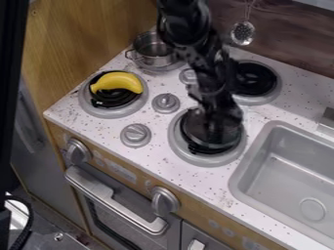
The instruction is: Move the silver cover to the bottom right stove
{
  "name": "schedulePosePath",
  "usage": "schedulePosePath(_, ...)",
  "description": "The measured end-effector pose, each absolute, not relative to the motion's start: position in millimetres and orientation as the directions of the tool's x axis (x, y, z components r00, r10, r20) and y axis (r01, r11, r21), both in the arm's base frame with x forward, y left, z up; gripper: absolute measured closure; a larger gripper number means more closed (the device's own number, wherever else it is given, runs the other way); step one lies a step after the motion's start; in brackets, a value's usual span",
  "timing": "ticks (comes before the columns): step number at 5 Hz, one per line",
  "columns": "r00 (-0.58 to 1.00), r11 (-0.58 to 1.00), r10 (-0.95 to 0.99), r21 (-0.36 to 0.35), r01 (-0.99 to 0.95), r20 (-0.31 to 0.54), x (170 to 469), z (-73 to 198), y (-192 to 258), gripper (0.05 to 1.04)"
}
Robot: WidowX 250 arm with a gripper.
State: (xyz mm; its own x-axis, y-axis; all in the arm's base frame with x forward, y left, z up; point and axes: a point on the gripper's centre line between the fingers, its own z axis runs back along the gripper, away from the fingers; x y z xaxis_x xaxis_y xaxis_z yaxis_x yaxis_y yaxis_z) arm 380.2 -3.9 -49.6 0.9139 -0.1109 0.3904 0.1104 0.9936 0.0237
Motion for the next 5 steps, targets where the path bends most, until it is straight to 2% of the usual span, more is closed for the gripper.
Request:
schedulePosePath(1,0.921,0.995,-0.1,0.015,0.102,0.377,380.7,-55.6,-2.9,0.748)
schedulePosePath(2,0.933,0.995,-0.094,0.014,0.096,0.347,381.3,-56.9,0.2,0.607)
schedulePosePath(3,0.955,0.993,-0.108,0.065,0.094,0.276,370.2,-51.2,6.8,0.307)
schedulePosePath(4,0.951,0.982,-0.173,0.119,0.146,0.258,367.9,-12.5,-0.5,0.093)
schedulePosePath(5,0.96,0.983,-0.173,0.101,0.154,0.222,365.3,9.1,-16.3,0.086)
